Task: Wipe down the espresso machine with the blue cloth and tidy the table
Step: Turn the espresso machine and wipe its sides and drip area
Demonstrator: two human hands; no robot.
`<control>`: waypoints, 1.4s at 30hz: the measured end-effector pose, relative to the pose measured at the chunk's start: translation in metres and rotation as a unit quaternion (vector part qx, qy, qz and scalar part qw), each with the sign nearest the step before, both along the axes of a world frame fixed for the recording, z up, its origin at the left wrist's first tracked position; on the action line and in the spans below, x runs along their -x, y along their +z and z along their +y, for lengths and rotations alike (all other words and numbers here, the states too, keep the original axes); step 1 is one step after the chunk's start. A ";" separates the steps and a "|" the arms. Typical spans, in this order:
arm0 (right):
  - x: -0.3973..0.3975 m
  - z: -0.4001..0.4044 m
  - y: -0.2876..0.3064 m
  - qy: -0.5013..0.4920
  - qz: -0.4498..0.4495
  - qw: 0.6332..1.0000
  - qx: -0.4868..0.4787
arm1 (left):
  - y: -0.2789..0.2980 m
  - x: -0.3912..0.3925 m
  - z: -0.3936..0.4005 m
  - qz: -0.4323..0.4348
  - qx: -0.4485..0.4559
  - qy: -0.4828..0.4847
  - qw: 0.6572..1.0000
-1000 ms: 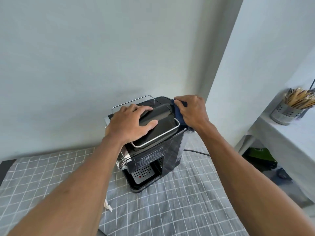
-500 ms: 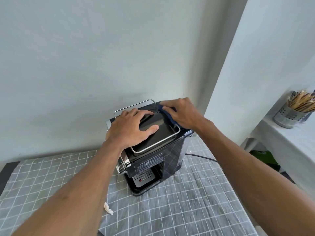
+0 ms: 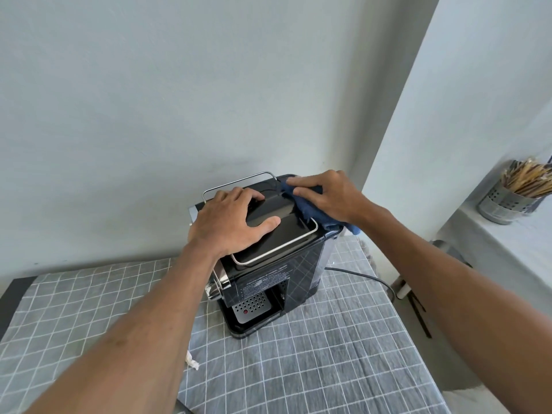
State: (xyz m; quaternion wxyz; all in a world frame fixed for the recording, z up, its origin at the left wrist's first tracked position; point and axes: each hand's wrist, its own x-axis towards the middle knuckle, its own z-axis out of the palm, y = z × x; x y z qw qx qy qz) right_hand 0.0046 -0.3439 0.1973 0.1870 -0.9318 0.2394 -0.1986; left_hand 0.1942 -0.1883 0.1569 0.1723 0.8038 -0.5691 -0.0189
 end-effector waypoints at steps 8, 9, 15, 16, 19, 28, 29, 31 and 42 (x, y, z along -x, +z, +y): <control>0.007 0.019 -0.017 -0.105 -0.069 0.992 -0.017 | -0.003 -0.003 -0.002 0.001 -0.002 0.008 1.000; 0.012 0.024 -0.021 -0.120 -0.075 0.990 -0.023 | -0.003 -0.003 -0.003 0.001 0.000 0.010 1.000; 0.052 0.056 -0.046 -0.093 -0.114 0.989 -0.017 | -0.004 -0.003 -0.002 -0.002 0.009 0.010 1.000; 0.061 0.059 -0.048 -0.081 -0.115 0.990 -0.019 | -0.004 -0.002 -0.002 -0.004 0.010 0.008 1.000; 0.066 0.053 -0.042 -0.096 -0.105 0.990 -0.020 | -0.003 -0.002 -0.001 -0.010 0.011 0.000 1.000; -0.008 0.006 -0.009 -0.128 -0.015 0.992 -0.008 | -0.002 -0.004 -0.002 -0.024 0.003 -0.004 1.000; -0.003 0.012 -0.014 -0.130 -0.044 0.991 0.001 | -0.002 -0.004 -0.003 -0.026 0.000 -0.005 1.000; 0.014 0.035 -0.035 -0.160 -0.129 0.978 0.026 | -0.001 -0.002 -0.003 -0.024 -0.005 -0.006 1.000; -0.024 0.180 -0.114 -0.341 -0.480 0.798 -0.128 | 0.000 0.000 -0.003 -0.021 0.004 -0.002 1.000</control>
